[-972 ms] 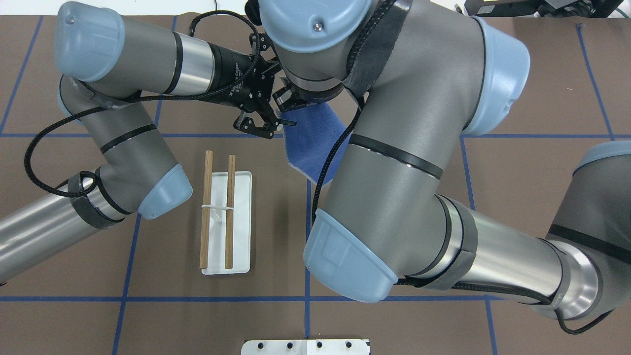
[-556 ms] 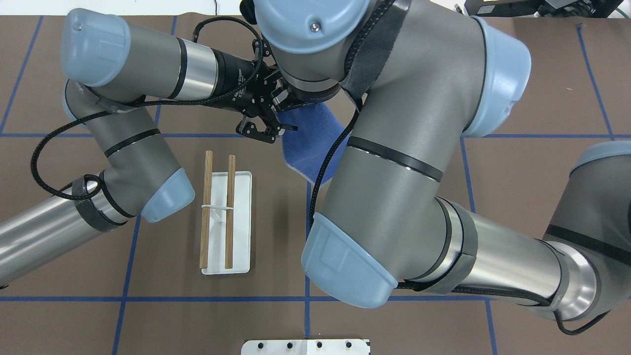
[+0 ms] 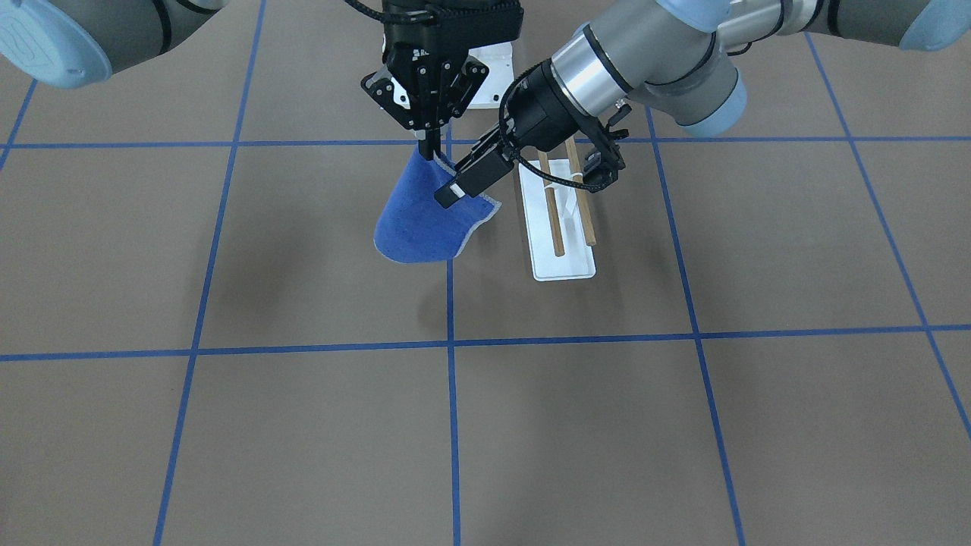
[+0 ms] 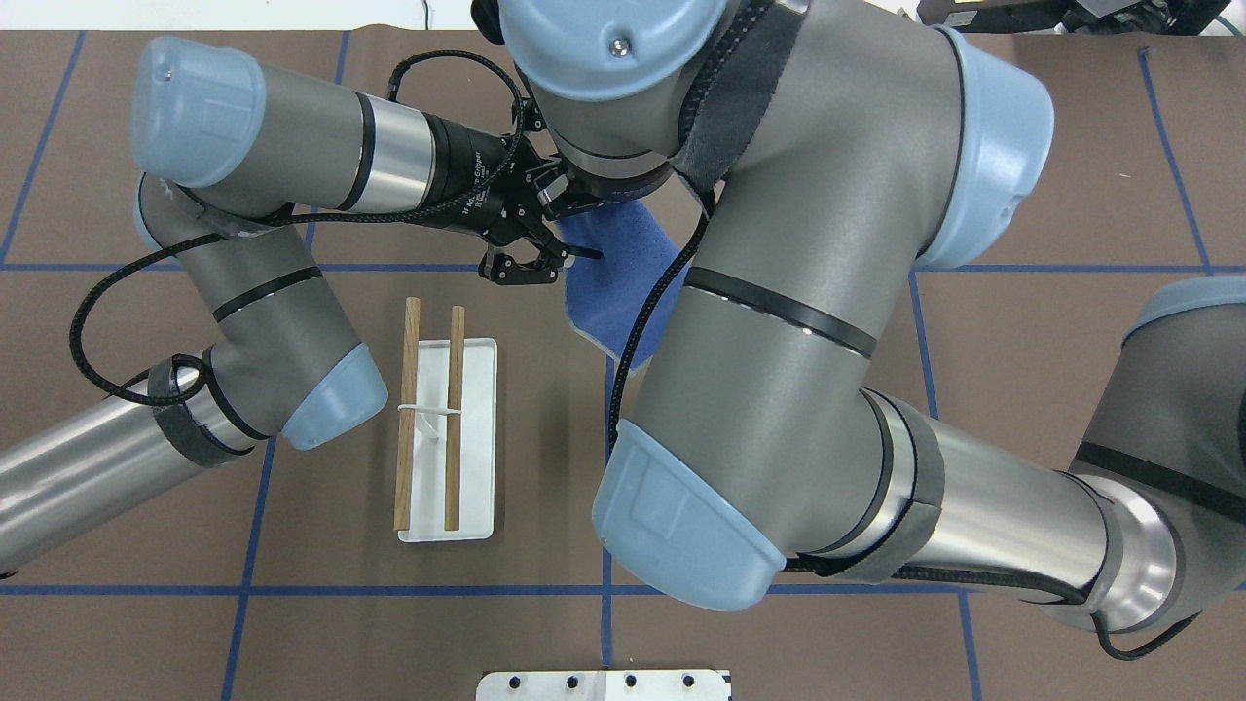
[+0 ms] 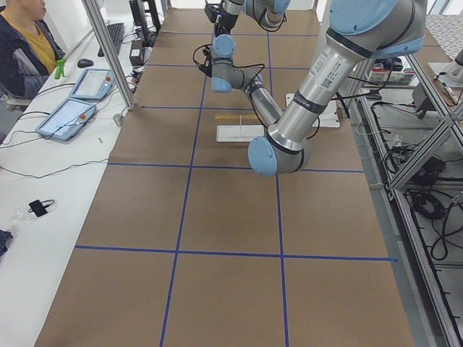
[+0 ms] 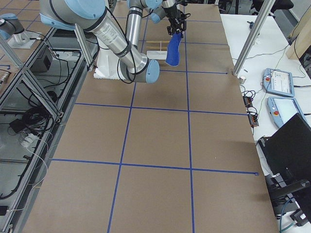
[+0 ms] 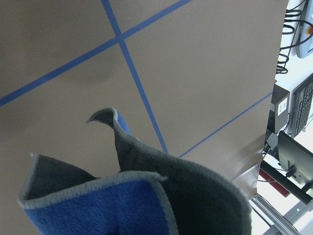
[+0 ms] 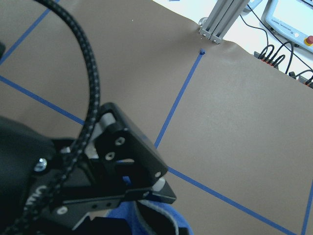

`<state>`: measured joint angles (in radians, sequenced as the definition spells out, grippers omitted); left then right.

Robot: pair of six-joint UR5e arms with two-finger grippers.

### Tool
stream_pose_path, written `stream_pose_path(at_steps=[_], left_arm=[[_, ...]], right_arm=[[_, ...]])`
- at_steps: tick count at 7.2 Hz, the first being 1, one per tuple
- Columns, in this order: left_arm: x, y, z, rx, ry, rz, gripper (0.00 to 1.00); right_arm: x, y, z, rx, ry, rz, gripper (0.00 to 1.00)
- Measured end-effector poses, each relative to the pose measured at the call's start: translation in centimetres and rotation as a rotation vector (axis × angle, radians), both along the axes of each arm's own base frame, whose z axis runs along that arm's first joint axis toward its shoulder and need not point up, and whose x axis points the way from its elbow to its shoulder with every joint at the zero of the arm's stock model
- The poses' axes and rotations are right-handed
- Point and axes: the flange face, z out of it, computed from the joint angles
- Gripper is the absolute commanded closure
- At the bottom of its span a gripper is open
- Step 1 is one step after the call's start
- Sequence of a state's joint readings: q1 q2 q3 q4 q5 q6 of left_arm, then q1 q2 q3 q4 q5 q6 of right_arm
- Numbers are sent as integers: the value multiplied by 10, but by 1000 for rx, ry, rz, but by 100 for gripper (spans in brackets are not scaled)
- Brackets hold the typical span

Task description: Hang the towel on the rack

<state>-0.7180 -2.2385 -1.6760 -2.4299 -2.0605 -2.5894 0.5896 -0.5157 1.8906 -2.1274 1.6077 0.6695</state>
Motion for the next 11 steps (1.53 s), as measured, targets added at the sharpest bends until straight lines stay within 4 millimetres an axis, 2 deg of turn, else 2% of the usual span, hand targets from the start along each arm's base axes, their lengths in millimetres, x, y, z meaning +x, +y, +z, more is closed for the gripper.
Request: stream_pose_path(at_steps=[1,2,3,4,6,7,9,11], left_arm=[[0,0,0,2,1,1,100],[-1,1,0,5,3,1,100],[-1,1,0,8,5,1,100],[-1,1,0,10,6,1,100],[-2,2,1,17,5,1,100],[-3,2,1,28,12,0,100],[-9,9,13,130,11,11,100],[-19,29,55,397,-43,103,100]], right_arm=[[0,0,0,0,0,0,98],[-1,0,0,-1,0,-1,83],[-1,1,1,-3,1,-2,8],[-1,1,1,-4,2,-2,0],[3,4,5,-4,-2,-3,0],[15,11,14,-2,-9,-4,0],[57,40,44,0,-42,-2,0],[102,60,84,-16,-65,26,0]])
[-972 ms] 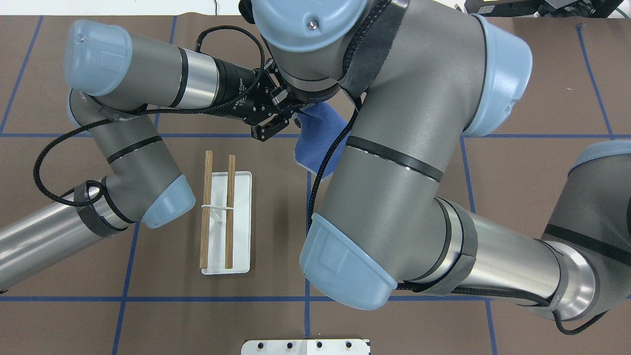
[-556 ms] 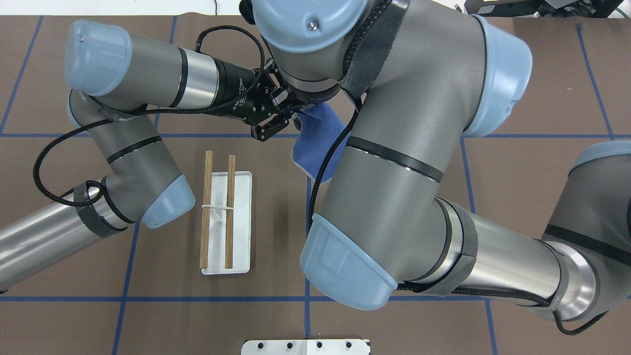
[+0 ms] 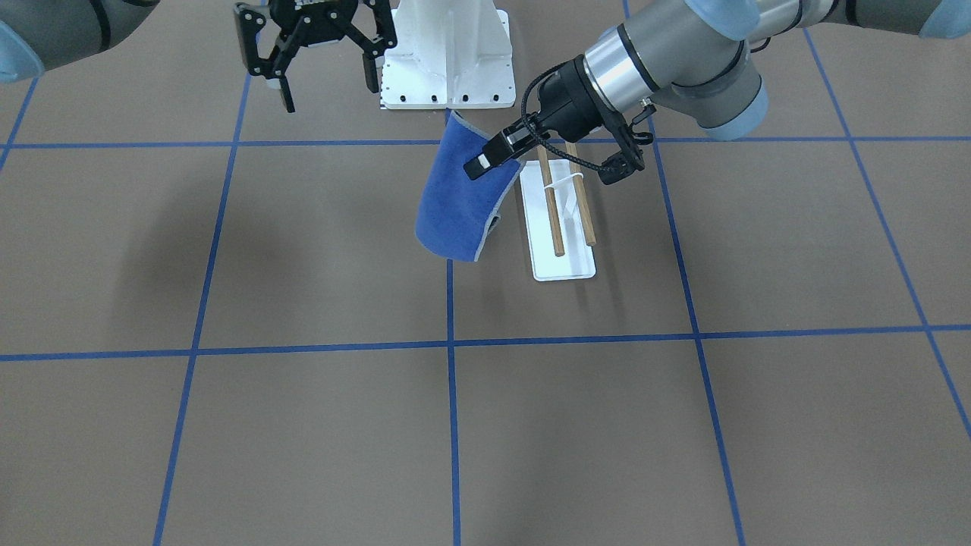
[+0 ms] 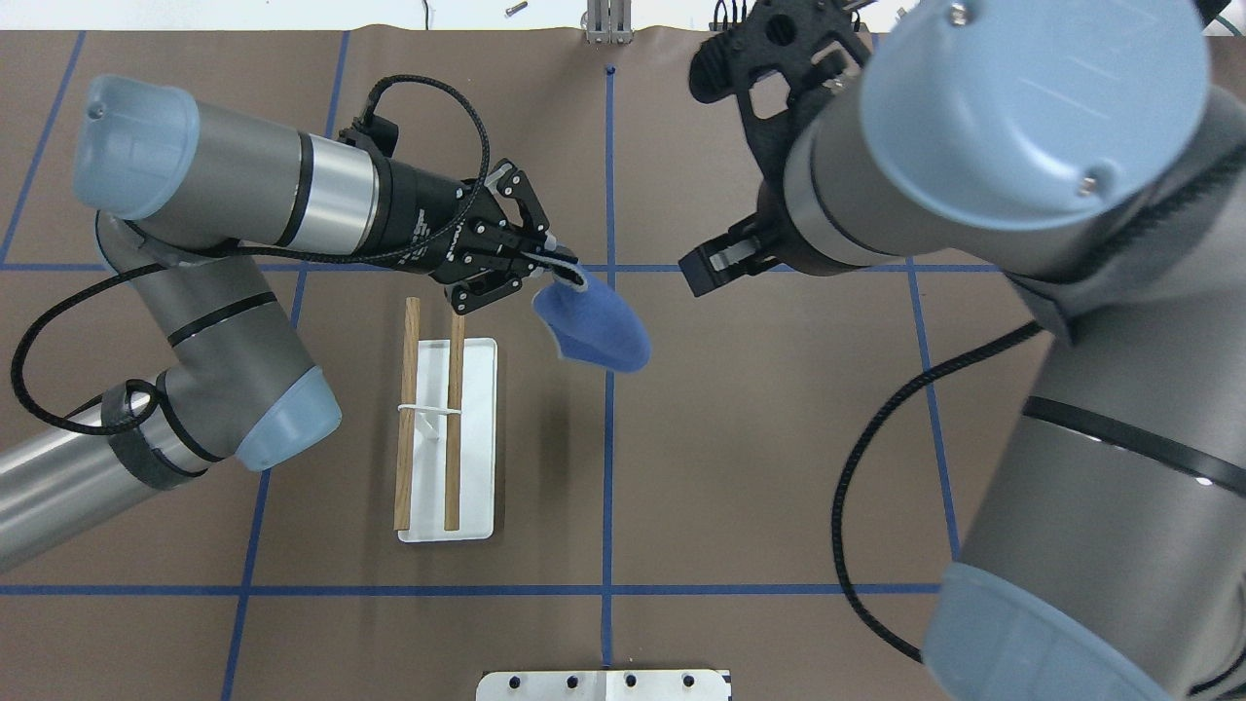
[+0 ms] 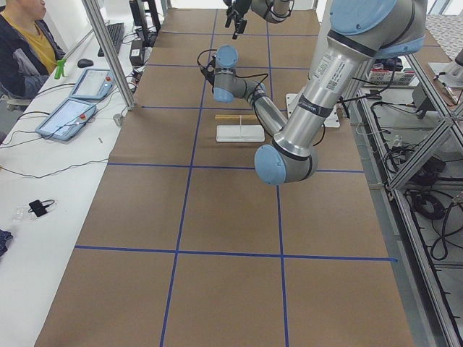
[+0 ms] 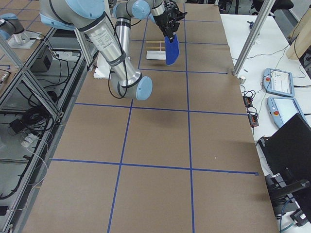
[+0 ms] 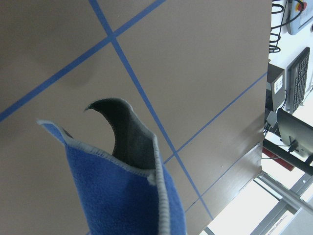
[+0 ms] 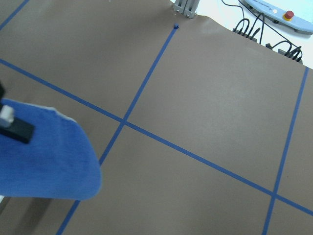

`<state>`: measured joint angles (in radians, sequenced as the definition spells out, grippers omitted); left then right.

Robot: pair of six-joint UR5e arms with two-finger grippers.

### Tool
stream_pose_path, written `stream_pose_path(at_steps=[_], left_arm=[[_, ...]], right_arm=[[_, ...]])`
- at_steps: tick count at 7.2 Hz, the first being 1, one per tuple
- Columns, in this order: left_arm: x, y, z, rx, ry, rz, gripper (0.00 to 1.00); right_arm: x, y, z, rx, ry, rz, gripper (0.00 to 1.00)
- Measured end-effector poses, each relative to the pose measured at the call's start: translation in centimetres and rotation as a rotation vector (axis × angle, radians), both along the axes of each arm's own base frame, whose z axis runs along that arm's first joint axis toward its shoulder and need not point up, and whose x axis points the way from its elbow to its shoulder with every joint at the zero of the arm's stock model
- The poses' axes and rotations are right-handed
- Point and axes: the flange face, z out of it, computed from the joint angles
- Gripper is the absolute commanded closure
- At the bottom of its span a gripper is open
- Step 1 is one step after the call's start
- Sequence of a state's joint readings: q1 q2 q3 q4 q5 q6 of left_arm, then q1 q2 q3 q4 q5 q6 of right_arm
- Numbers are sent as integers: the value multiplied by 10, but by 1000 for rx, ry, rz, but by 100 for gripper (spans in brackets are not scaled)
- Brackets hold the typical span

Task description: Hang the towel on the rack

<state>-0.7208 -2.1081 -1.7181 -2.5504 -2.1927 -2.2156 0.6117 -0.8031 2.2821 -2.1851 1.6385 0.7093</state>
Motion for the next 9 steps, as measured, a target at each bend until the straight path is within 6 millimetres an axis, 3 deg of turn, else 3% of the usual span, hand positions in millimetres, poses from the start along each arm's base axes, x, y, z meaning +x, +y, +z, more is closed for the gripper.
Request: stream_pose_path(at_steps=[2,4,7,9], left_arm=[[-11,19,57,285,-38,105,100],[-34,19,94,427,-59,160,100],[-80,3,127,413,-95,163,100],[-92,2,148,373,-121,160,100]], right_arm=[[32,-8,28,-54,-1,20,0],[50,-20,48,-97,16,39,0],[75,-35,72,-153,31,78,0],[89,-44,91,-198,50,104,0]])
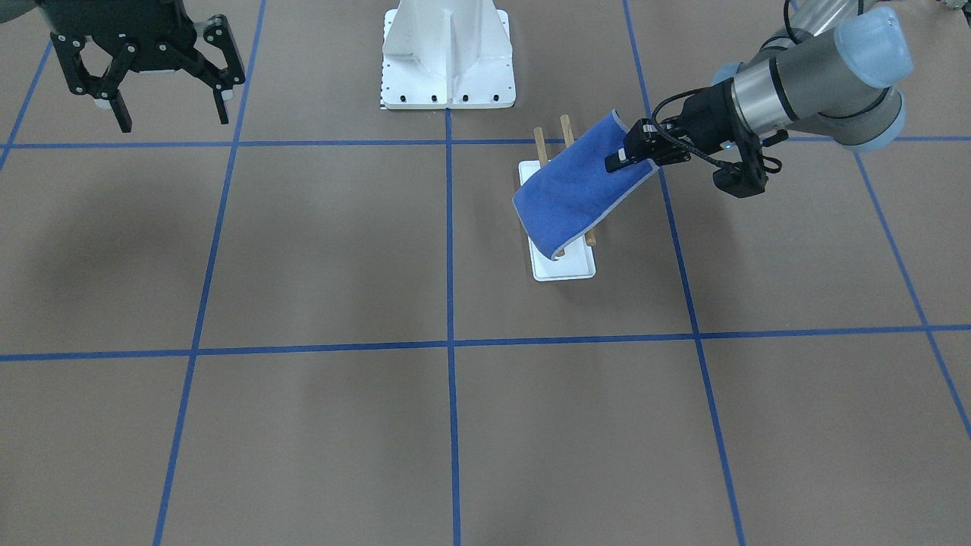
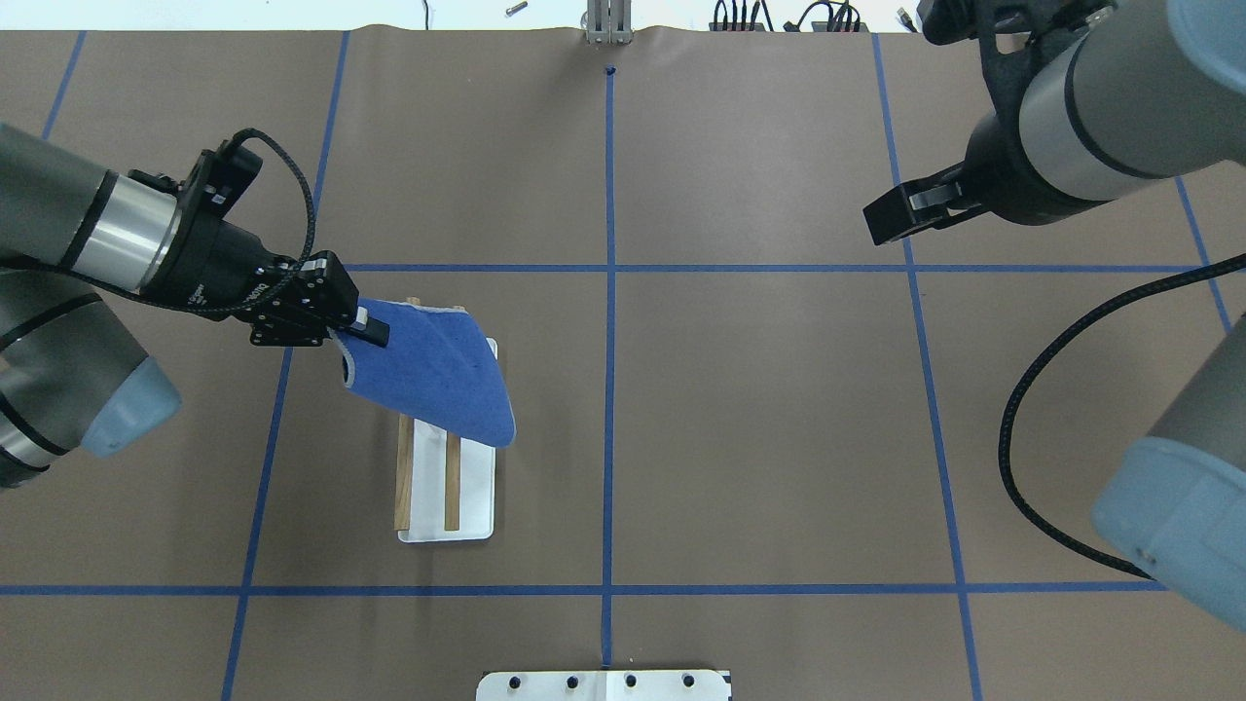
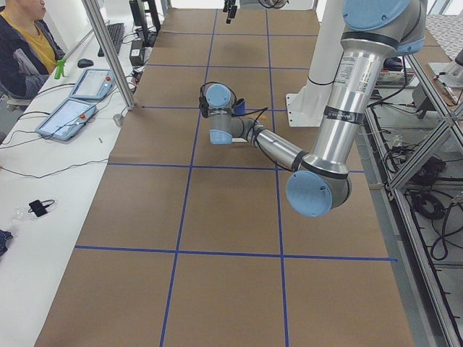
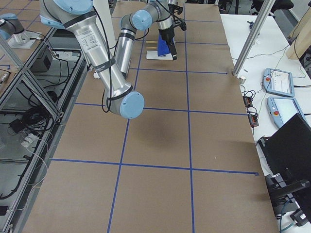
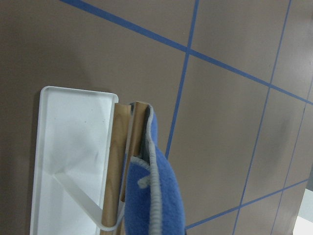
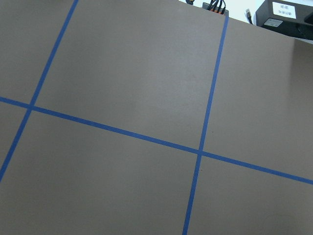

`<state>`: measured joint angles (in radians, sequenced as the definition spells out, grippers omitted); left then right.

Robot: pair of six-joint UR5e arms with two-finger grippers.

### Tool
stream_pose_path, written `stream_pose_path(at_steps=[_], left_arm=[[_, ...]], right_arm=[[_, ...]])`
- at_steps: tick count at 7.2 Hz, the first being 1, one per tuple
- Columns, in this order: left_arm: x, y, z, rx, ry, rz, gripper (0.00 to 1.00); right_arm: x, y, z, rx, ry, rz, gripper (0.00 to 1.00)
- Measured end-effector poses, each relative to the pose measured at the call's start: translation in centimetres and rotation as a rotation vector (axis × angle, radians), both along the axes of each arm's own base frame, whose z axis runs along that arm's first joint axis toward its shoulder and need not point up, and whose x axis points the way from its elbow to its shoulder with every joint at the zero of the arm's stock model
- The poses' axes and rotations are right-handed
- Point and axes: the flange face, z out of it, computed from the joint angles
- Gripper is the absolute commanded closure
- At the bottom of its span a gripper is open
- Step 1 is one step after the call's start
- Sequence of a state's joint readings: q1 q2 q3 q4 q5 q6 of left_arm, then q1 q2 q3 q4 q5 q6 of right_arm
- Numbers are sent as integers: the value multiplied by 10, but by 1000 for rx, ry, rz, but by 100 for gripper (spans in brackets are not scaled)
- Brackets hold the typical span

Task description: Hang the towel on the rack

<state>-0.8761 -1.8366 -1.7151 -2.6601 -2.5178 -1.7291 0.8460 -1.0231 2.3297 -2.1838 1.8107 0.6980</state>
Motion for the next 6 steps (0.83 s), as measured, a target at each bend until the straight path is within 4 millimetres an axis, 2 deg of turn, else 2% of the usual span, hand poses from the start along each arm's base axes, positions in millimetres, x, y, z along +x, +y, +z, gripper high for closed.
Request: stream_pose_path(at_steps=[1,2,6], left_arm=[[-1,-1,4,-11,-8,-2,39],[-1,-2,8,-20,-15,-4,3],[-5,-3,32,-55,-44,-16,3]], right_arm=[[4,-3,5,-11,7,9,0],[5,-5,8,-17,11,14,0],[13,-9,12,-26,15,31,0]])
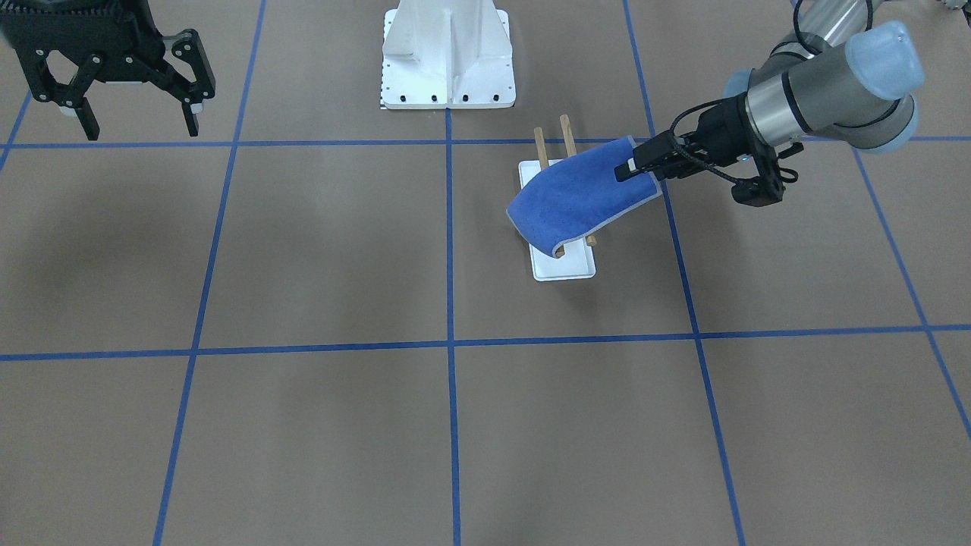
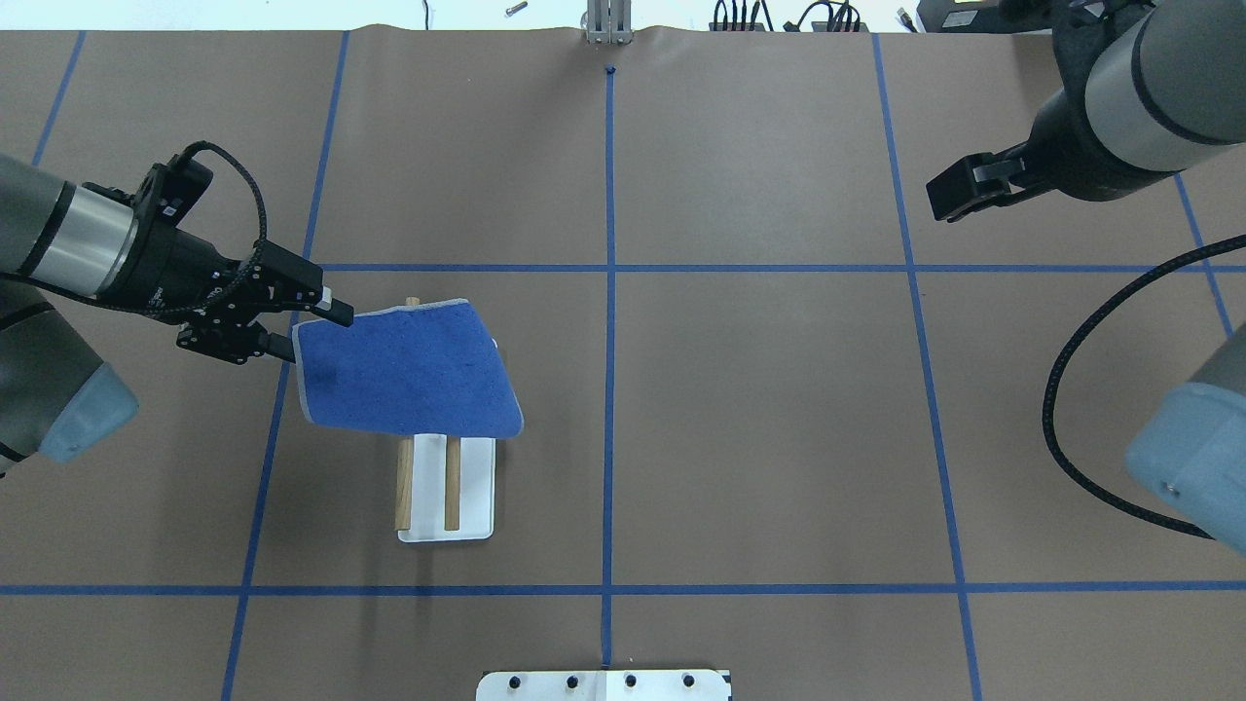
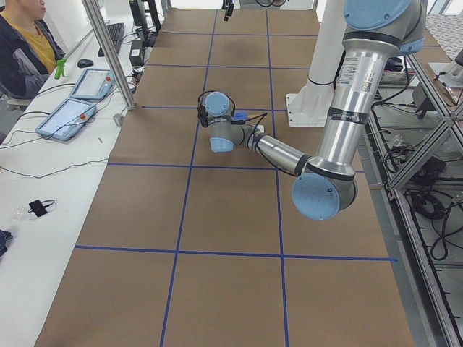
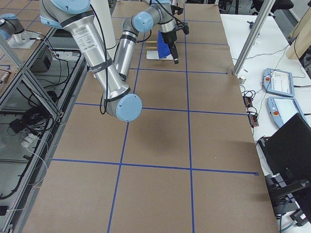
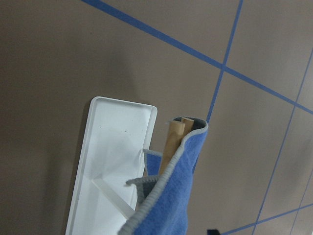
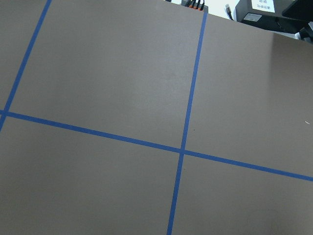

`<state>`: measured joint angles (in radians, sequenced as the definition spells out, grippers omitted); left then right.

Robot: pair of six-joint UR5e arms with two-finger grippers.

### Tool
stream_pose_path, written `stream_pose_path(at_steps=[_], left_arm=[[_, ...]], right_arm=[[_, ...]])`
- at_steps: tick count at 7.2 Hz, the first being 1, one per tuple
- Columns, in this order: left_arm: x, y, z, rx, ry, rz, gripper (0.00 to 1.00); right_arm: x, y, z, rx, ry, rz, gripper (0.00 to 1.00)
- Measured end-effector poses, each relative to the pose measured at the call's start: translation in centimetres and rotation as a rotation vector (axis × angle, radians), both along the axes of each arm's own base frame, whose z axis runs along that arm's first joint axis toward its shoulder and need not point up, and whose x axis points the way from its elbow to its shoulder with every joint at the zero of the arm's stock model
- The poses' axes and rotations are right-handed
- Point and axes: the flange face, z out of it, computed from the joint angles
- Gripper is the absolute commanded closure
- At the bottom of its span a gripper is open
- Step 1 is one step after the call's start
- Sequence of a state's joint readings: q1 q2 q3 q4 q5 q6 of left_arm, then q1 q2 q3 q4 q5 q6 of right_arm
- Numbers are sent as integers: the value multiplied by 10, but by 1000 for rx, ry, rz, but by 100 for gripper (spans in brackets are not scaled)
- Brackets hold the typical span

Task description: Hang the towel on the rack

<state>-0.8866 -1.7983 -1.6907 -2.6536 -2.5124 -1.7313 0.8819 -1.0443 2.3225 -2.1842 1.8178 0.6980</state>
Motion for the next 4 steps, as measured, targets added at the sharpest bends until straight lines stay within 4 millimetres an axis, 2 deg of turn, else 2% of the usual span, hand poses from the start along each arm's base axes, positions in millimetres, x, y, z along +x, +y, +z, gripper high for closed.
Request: stream_pose_path(at_steps=[2,4], left_arm=[[-10,1,15,-17,-15,-15,3],[-34,-13,18,-19,-17,-68,3]], right_arm=[[4,-2,0,-4,-3,6,0],[14,-5,6,-12,-2,2,0]])
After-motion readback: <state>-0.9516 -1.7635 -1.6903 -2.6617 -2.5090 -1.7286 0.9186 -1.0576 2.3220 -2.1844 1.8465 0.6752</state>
